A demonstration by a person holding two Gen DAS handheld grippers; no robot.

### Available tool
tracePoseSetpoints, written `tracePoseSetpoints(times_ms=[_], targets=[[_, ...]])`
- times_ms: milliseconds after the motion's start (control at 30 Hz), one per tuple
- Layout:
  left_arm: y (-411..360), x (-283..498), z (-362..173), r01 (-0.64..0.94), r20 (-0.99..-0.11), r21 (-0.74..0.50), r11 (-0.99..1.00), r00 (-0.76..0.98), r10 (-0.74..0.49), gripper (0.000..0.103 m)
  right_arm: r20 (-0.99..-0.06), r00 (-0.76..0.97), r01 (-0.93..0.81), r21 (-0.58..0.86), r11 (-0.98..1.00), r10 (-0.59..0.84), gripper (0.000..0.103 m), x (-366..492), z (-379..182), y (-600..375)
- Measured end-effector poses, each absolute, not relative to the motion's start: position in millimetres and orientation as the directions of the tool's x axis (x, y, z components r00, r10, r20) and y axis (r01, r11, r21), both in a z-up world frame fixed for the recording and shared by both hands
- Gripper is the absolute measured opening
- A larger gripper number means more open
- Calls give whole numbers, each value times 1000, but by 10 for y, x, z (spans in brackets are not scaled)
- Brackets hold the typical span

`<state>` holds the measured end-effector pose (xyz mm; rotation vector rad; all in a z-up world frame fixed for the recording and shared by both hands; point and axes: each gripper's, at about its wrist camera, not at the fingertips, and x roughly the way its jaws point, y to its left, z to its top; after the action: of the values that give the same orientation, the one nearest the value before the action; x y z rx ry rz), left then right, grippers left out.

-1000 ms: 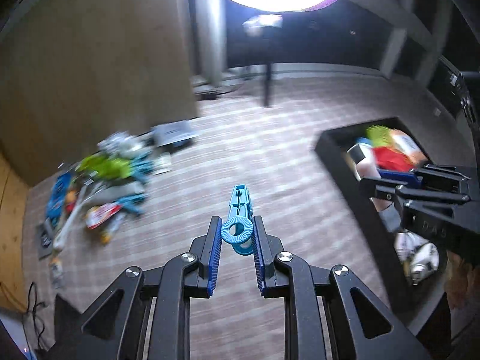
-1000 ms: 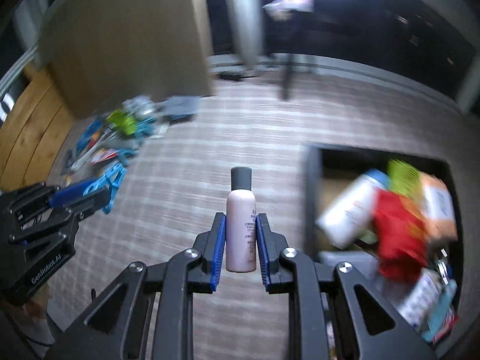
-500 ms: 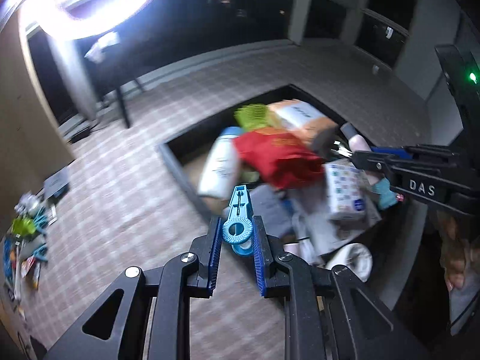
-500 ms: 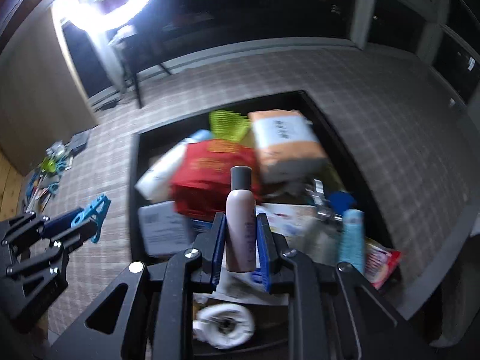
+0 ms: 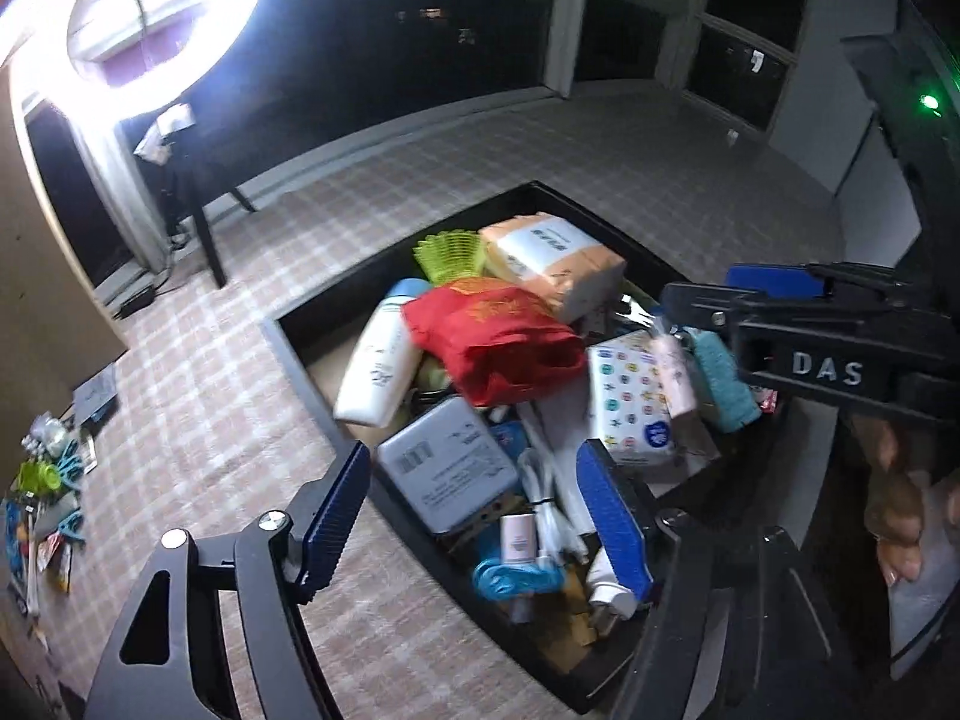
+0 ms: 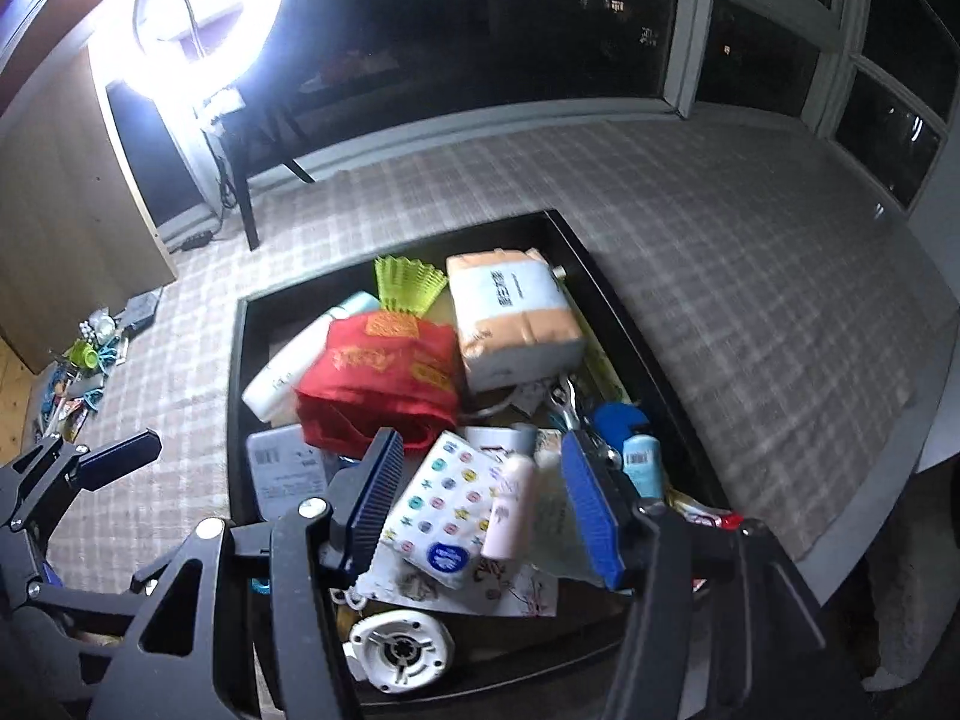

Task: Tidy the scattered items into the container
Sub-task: 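Carry the bottle and blue clothespin to the black box and release both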

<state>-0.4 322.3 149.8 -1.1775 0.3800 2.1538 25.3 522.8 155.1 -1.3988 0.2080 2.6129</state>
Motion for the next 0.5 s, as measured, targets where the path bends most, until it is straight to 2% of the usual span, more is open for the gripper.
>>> tracePoseSetpoints(times_ms=[100,500], targets=[[3098,-51,1520,-635,-828,-36,-772,-414,379,64,-831,-552,-197,48,-979,70,54,229,1571,5153],[2410,-168,1675,-524,-807,7,-852,-506,305,62,-818,-576,-85,62,-994,-2,54,15,1638,4591]])
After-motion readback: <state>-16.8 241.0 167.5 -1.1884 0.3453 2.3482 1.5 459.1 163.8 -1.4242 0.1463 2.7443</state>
